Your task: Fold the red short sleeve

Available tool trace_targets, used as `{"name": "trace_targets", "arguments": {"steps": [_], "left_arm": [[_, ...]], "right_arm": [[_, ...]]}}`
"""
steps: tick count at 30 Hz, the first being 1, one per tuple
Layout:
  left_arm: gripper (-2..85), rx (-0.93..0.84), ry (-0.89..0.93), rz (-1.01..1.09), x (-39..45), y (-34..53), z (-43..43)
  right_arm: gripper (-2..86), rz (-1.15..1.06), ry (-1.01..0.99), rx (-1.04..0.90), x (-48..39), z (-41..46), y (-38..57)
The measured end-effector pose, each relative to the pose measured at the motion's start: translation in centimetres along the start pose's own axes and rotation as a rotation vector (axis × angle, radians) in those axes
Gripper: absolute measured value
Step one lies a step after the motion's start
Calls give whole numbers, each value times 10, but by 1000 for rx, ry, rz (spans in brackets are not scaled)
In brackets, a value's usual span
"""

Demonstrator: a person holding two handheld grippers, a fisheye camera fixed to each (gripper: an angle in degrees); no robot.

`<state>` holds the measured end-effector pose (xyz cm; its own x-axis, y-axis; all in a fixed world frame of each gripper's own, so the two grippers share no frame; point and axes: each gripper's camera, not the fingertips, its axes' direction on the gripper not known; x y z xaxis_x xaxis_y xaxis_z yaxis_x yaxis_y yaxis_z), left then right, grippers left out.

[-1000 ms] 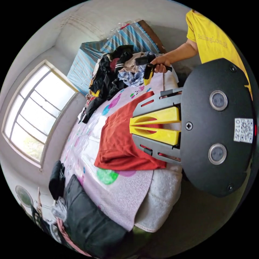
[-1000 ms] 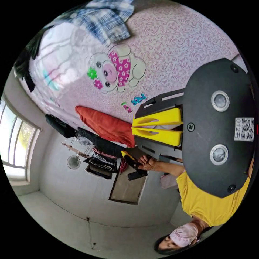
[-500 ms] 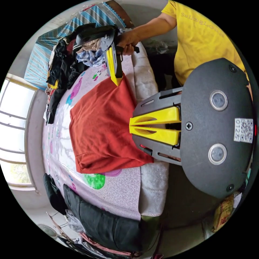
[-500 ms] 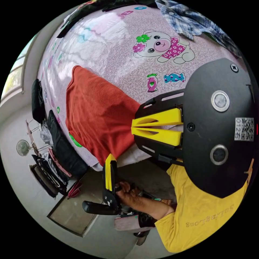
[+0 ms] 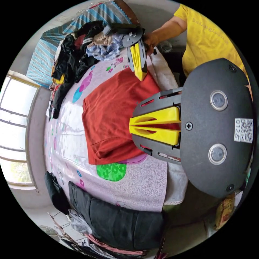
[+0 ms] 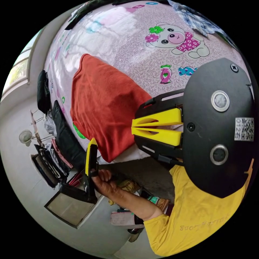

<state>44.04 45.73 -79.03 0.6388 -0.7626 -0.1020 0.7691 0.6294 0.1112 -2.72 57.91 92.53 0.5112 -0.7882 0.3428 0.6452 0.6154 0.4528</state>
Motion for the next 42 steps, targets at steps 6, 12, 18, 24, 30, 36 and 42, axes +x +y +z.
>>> {"name": "trace_targets", "arguments": {"steps": [6,12,18,24,30,36,42], "left_arm": [[1,81,135,-182,-47,19,5],[2,193,151,-169,-48,26,-29],[2,22,9,-97,-40,31,-4],[3,97,-15,-250,-73,47,-15],[3,195,21,-115,-60,-6,-29],[2,50,9,9,-54,-93,32],[1,-24,16,-102,-102,-100,67]], "right_arm": [[8,-10,-64,31,-2,0,12],[8,12,-110,34,-5,3,17],[8,37,-165,37,-8,7,21],[8,37,-165,39,-24,11,25],[8,-21,16,193,-64,-8,26],[8,-88,238,27,-97,23,16],[9,-198,437,9,-145,47,26]]}}
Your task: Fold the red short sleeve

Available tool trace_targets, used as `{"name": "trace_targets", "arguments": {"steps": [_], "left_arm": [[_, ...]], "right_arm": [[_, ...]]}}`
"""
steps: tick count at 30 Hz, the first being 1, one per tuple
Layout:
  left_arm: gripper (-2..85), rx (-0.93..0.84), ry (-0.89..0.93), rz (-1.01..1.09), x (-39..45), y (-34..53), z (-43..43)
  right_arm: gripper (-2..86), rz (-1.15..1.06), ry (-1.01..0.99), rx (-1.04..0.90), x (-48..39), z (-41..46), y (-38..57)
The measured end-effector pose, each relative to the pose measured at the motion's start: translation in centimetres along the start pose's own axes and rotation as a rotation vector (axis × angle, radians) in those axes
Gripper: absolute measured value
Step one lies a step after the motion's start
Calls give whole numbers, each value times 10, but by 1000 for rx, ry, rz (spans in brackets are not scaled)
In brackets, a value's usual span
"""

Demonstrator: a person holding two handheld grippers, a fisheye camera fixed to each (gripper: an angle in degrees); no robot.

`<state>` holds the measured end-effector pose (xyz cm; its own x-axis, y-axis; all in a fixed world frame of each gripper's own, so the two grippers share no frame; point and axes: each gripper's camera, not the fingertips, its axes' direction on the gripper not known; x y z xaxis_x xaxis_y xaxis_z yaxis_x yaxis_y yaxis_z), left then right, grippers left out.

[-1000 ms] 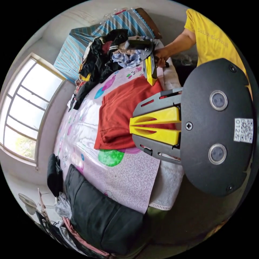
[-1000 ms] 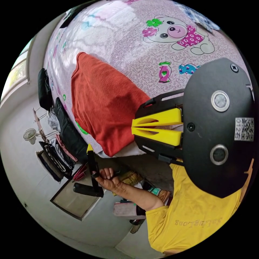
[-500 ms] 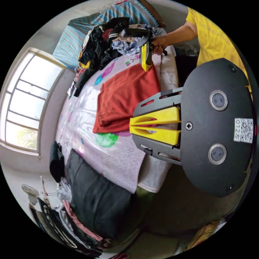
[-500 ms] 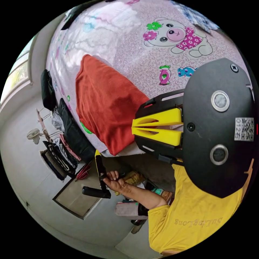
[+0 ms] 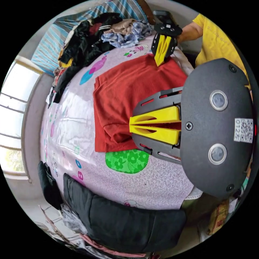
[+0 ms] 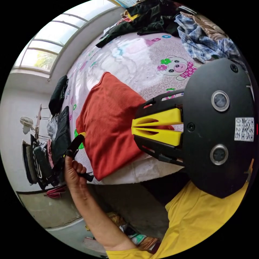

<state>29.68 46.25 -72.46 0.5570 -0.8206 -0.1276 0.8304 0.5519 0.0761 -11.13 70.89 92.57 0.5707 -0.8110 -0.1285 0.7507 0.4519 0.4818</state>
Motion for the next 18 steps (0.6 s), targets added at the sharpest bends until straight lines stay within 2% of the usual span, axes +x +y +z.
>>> {"name": "trace_targets", "arguments": {"steps": [6,11,18], "left_arm": [[3,99,29,-26,-28,-8,-15],[5,23,-20,-110,-53,-42,0],[11,-20,143,-194,-104,-50,18]], "right_arm": [[7,-57,122,-3,-36,1,-1],[7,-38,85,-4,-42,-3,-2],[8,-46,102,-4,-54,-5,-2]]}}
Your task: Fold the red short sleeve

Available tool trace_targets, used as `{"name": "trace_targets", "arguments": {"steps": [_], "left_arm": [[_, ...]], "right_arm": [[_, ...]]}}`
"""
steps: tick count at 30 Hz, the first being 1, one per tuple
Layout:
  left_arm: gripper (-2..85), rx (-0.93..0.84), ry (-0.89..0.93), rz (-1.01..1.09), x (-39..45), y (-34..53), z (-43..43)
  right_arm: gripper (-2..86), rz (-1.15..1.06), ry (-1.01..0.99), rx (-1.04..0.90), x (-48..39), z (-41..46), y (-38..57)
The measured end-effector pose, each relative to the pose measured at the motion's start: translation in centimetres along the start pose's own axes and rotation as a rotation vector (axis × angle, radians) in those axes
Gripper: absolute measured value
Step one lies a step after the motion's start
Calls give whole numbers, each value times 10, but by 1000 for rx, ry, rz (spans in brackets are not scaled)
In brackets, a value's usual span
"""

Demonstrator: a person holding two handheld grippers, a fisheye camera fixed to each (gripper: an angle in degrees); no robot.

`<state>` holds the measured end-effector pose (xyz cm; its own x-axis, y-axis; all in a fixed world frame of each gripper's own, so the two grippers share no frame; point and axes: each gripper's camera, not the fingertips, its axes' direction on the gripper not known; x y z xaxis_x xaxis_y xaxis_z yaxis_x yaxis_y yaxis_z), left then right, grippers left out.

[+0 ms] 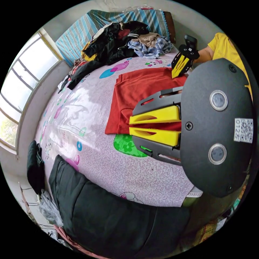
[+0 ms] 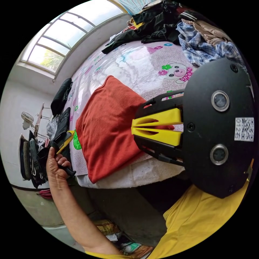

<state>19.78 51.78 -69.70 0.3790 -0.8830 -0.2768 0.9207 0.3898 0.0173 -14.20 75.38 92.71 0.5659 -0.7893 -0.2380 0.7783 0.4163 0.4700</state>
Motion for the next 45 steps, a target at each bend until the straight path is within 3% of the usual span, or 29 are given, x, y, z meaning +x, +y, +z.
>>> {"name": "trace_targets", "arguments": {"steps": [4,12,20,24,26,30,34,38,41,45], "left_arm": [[16,-10,162,-23,-25,-2,11],[2,53,149,-15,-44,-13,22],[1,-4,155,-30,-55,-24,28],[2,252,80,-127,-49,-8,-21],[1,308,39,-40,-20,-9,-30],[1,74,16,252,62,-38,15],[0,-25,-21,177,69,-53,57],[0,-2,85,36,38,-49,60],[2,110,94,-47,24,-34,34],[2,162,112,108,51,-4,-2]], "right_arm": [[8,1,-3,-1,-2,-2,0],[7,17,-35,-2,3,-7,0],[7,19,-39,-2,11,-12,0],[7,24,-50,-3,18,-14,1],[7,29,-61,-4,24,-15,1],[7,40,-81,-4,34,-17,2],[7,44,-82,-3,43,-19,3],[8,31,-61,-3,50,-21,4],[9,48,-88,9,62,-25,6],[10,129,-202,100,97,-49,16]]}}
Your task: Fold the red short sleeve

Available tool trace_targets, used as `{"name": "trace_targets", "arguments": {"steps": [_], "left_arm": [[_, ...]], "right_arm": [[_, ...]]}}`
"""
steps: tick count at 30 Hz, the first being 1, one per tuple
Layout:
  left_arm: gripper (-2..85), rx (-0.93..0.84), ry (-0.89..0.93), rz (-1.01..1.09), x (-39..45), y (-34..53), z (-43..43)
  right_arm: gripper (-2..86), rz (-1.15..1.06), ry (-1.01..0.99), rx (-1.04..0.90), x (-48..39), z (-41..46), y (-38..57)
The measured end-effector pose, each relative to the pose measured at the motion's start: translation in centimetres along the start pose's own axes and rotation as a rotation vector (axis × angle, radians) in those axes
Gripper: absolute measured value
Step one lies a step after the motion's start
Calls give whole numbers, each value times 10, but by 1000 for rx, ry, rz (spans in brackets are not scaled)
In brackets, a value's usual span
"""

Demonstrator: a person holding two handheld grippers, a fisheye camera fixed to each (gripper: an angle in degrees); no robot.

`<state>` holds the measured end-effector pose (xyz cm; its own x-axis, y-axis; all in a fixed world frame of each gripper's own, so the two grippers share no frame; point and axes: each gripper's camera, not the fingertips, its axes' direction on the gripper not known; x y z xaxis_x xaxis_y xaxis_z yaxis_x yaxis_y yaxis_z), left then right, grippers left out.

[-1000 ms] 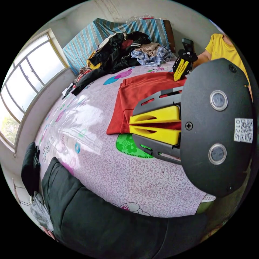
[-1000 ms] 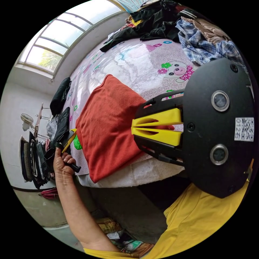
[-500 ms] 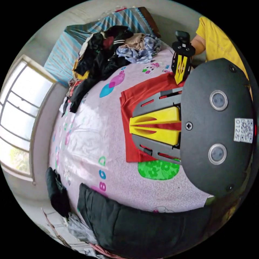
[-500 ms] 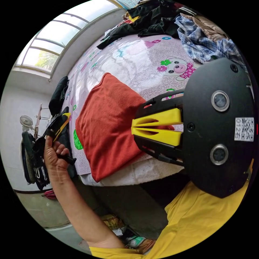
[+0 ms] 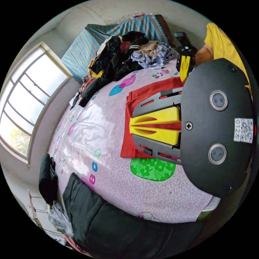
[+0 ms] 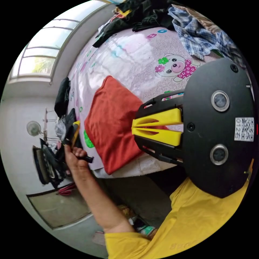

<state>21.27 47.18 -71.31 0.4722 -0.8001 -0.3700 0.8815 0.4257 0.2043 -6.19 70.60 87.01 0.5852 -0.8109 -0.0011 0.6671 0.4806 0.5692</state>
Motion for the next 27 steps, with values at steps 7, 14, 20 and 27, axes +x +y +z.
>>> {"name": "trace_targets", "arguments": {"steps": [7,14,20,27], "left_arm": [[1,-110,-118,235,70,52,8],[0,-127,-25,93,38,62,8],[1,-73,-63,87,60,79,-24],[1,-198,-30,328,155,118,-19]], "right_arm": [[8,203,-1,118,86,-19,-40],[2,221,95,-96,118,37,-53],[6,261,26,6,124,3,-43],[6,157,-48,-62,95,-1,-33]]}}
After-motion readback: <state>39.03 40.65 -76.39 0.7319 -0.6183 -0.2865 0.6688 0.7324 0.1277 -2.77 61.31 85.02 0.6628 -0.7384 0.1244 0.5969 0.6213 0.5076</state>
